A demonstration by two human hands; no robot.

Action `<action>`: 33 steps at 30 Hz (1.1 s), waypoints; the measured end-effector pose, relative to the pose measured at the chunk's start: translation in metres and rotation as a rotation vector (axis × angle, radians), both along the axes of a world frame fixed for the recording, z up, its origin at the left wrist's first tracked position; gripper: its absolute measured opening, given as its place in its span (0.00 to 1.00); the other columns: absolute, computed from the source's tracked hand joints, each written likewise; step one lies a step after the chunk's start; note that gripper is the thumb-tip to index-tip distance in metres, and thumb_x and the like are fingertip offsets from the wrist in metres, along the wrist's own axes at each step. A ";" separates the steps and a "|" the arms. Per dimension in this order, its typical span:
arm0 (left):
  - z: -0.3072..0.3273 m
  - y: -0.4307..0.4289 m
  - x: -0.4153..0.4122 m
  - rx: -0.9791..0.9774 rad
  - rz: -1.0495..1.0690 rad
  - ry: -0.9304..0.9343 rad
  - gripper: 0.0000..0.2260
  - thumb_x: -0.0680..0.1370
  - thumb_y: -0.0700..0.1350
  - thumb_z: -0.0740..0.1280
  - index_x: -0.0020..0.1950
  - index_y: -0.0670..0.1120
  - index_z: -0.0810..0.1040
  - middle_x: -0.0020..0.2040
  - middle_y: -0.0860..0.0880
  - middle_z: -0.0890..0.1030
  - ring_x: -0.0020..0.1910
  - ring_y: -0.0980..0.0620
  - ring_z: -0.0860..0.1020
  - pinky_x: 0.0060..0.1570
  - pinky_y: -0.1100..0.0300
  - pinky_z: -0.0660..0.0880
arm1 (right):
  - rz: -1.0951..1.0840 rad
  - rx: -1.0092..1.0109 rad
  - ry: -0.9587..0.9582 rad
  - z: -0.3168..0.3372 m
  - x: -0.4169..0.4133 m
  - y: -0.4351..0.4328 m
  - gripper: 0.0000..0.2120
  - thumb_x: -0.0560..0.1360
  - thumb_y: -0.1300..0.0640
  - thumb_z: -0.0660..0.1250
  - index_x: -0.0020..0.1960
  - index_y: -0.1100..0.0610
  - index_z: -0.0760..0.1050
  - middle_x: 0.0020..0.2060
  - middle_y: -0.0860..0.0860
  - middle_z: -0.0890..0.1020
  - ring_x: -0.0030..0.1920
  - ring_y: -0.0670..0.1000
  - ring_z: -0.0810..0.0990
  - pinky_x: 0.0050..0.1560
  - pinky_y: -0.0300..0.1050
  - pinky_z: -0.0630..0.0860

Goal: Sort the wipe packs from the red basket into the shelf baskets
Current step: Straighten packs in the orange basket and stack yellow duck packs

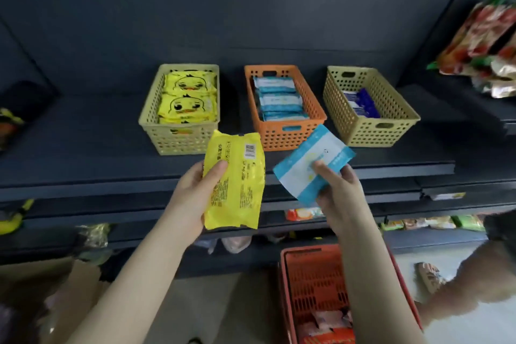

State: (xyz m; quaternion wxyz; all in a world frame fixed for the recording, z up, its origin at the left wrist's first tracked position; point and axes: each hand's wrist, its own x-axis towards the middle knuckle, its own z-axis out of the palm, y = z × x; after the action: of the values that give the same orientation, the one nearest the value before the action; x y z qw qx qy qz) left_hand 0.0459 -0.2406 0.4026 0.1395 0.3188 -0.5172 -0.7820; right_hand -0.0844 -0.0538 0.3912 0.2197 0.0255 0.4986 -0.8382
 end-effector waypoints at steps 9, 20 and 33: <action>0.035 -0.088 -0.008 -0.066 -0.060 0.109 0.08 0.76 0.49 0.68 0.55 0.57 0.78 0.52 0.54 0.84 0.52 0.52 0.82 0.54 0.45 0.78 | -0.161 0.043 -0.121 0.025 -0.006 -0.076 0.14 0.76 0.58 0.69 0.61 0.56 0.75 0.56 0.56 0.83 0.52 0.53 0.83 0.47 0.47 0.80; 0.042 -0.129 -0.127 -0.133 -0.009 0.130 0.04 0.77 0.49 0.68 0.46 0.58 0.77 0.41 0.61 0.84 0.45 0.58 0.82 0.45 0.53 0.79 | -0.272 0.248 0.146 0.042 -0.140 -0.089 0.21 0.76 0.61 0.69 0.66 0.53 0.68 0.55 0.52 0.79 0.51 0.54 0.83 0.46 0.53 0.83; 0.027 -0.148 -0.221 -0.145 -0.014 0.063 0.08 0.78 0.50 0.67 0.57 0.53 0.78 0.52 0.53 0.84 0.51 0.52 0.83 0.50 0.50 0.80 | 0.344 0.812 0.350 0.000 -0.227 -0.111 0.23 0.75 0.69 0.65 0.62 0.45 0.69 0.56 0.52 0.78 0.50 0.53 0.82 0.39 0.49 0.83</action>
State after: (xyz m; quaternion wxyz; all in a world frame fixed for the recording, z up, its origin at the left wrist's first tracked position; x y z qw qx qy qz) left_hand -0.1748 -0.3883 0.4297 0.1729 0.2796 -0.5700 -0.7530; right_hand -0.3118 -0.1652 0.3913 0.2402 -0.1153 0.8125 -0.5185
